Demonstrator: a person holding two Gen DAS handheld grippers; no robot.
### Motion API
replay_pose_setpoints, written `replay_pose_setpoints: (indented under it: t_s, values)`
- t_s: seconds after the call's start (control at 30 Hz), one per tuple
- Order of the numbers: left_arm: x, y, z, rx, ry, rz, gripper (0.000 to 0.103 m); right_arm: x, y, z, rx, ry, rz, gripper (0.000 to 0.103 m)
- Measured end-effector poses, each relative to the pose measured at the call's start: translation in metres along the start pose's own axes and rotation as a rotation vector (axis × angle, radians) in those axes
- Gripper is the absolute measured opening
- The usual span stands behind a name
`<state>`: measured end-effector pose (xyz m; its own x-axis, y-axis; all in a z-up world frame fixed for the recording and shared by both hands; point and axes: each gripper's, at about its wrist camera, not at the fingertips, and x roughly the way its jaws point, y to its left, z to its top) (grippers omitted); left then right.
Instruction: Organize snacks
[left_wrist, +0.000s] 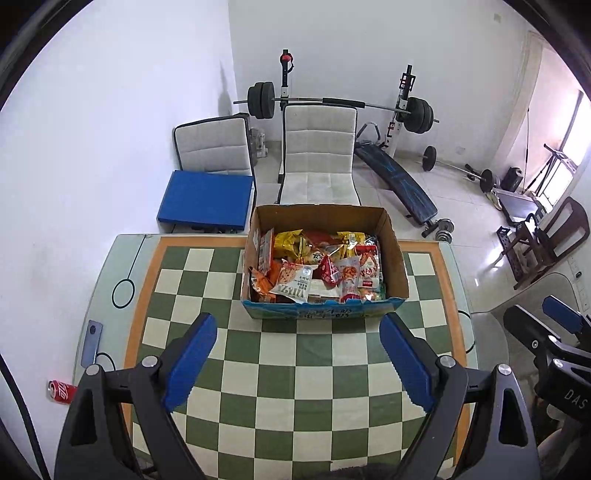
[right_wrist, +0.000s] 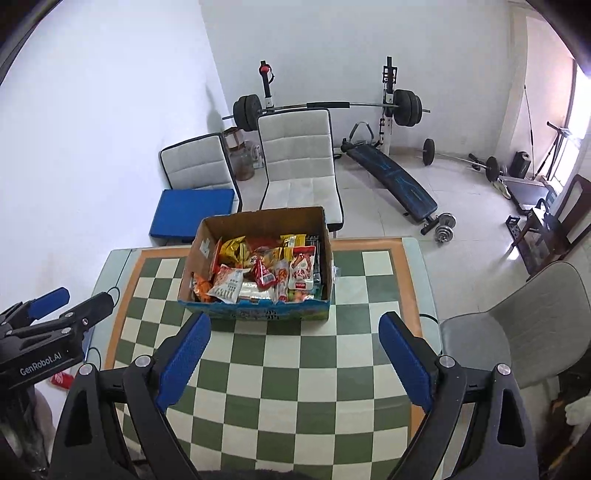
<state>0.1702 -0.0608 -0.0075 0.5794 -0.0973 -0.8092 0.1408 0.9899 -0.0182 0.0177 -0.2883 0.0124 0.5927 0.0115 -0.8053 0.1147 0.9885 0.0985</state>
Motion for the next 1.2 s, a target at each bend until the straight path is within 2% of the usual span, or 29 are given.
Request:
replay_pose_setpoints:
  t_s: [0.5,1.2]
  values:
    - [0.020,0.000,0.010,0.006,-0.006,0.026,0.090,0.026,-0.004,0.013,0.021,-0.011,-0.014,0.095]
    - [0.032,-0.007,0.010,0.016,0.022,0.011,0.090,0.040,-0.009,0.013,0.026,0.011,-0.018,0.095]
